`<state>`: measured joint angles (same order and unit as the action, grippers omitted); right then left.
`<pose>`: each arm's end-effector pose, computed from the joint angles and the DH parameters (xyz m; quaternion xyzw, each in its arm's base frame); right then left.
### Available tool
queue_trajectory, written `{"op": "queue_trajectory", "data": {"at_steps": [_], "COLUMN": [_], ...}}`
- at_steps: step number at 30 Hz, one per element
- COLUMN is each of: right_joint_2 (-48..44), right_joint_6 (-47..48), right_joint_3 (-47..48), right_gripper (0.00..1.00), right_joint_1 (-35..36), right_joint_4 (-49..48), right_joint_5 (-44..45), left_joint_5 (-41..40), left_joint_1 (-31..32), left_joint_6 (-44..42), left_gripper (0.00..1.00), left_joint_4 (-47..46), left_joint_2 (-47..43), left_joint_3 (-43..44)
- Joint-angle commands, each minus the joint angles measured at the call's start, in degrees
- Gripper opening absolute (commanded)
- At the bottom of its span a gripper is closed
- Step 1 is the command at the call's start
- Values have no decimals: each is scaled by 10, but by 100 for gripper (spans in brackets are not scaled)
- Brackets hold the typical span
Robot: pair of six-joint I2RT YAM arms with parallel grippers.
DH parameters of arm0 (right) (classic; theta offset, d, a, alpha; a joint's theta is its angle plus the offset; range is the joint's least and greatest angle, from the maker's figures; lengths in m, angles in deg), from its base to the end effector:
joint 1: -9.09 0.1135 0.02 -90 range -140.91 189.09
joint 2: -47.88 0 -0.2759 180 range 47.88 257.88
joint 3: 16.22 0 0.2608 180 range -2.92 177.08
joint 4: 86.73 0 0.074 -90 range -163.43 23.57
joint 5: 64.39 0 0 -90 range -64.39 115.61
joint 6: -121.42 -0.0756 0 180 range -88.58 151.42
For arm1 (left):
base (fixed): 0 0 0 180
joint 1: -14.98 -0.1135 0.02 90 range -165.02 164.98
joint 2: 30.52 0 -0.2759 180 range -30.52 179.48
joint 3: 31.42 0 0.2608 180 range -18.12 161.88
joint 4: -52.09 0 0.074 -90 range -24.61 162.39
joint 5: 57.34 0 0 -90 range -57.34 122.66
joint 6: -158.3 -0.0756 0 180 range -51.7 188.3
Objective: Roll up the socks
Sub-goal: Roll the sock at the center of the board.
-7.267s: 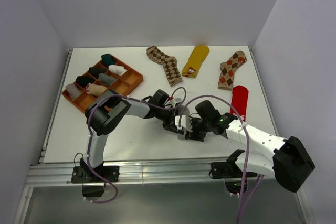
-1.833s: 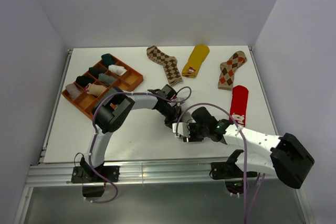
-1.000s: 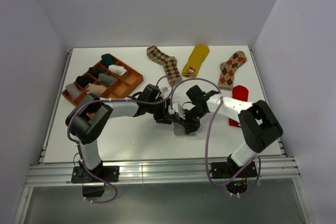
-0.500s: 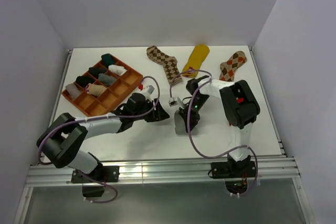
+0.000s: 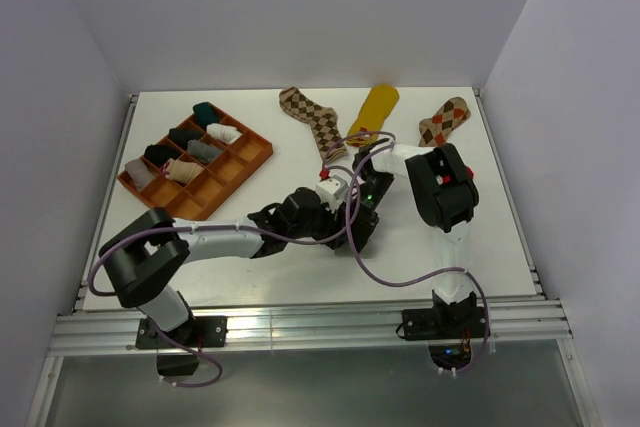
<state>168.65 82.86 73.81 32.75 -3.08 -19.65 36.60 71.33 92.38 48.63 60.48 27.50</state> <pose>0.2833 0.1827 0.1014 0.4854 -0.7648 -0.4119 0.0990 0.2046 -0.3167 0.1793 0.2557 0.8207 -0.3519 0.3704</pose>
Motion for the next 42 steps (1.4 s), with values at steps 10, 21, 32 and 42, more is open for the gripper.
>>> {"op": "queue_trajectory", "data": {"at_steps": [10, 21, 32, 42], "right_joint_2": [49, 15, -100, -194], "right_joint_6": [-2, -46, -77, -52], "right_joint_3": [37, 4, -36, -81], "right_gripper": [18, 27, 53, 55], "right_joint_1": [-13, -15, -29, -90], "right_joint_4": [0, -73, -129, -123], "right_joint_5": [50, 86, 90, 51], "left_joint_5": [55, 127, 134, 205], "left_joint_1": [7, 7, 6, -26], "left_joint_6": [-54, -4, 122, 154], "left_gripper": [59, 15, 1, 0], "left_joint_4": [-12, -7, 51, 30], "left_joint_2": [73, 114, 157, 176], "left_joint_3": [32, 28, 32, 23]}}
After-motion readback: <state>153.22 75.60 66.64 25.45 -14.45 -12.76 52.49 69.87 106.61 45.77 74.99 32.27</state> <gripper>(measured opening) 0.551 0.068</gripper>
